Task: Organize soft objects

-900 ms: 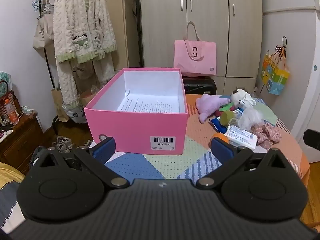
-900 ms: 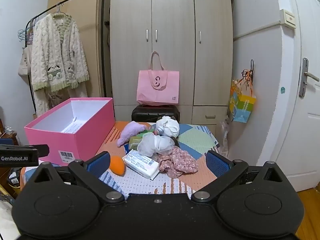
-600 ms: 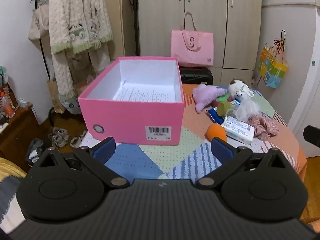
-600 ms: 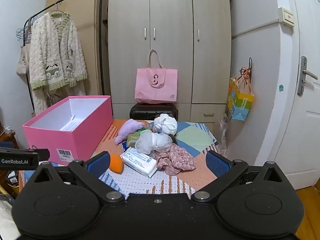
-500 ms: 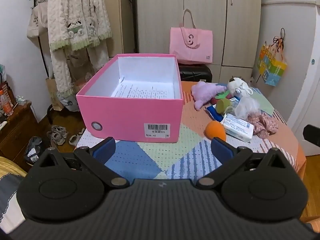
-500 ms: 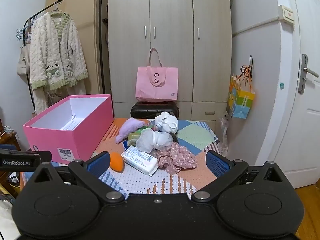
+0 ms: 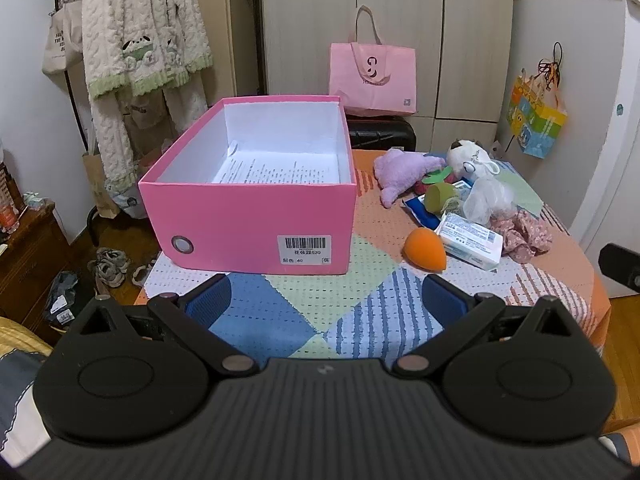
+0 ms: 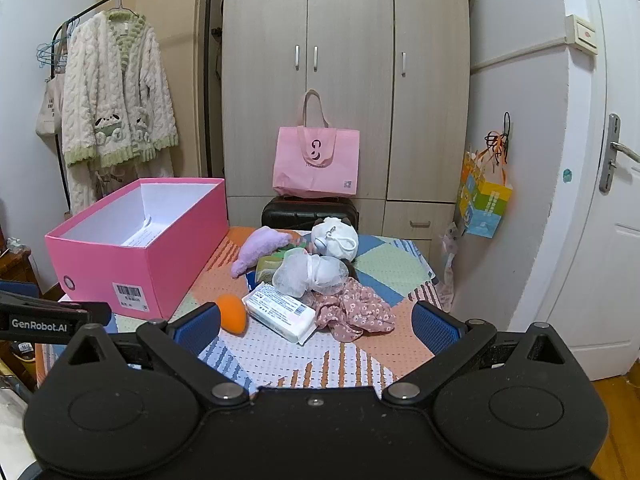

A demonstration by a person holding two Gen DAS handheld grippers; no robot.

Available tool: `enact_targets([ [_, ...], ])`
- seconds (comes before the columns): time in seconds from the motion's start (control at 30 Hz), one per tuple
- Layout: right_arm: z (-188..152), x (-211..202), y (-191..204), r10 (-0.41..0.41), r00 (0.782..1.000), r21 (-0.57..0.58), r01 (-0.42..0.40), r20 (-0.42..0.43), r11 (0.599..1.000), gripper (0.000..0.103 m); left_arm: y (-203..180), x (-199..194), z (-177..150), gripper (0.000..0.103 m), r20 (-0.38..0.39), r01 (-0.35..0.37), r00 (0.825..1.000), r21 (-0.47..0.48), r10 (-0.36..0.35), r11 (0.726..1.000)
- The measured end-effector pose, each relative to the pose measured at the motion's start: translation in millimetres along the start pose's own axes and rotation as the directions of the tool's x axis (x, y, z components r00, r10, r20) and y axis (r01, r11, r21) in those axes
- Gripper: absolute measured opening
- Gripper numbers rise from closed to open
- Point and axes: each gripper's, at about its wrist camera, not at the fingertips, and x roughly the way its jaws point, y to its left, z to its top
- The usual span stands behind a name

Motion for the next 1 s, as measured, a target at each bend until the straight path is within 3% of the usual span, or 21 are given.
enact_targets([
  [0.37, 0.4, 0.6, -2.2, -0.002, 1.000, 0.000, 0.002, -0.003, 1.000, 0.103, -3.5, -7.2, -2.0, 0.103, 0.060, 0.008, 0.998, 0.031, -0.010, 0.999],
  [1.0, -4.3, -9.9, -36.9, -0.108, 0.994, 0.057, 0.107, 0.011, 0.993, 0.103, -5.1, -6.1, -8.3, 0.103, 0.039, 0.005, 0.999, 0.045, -0.007, 0.999],
])
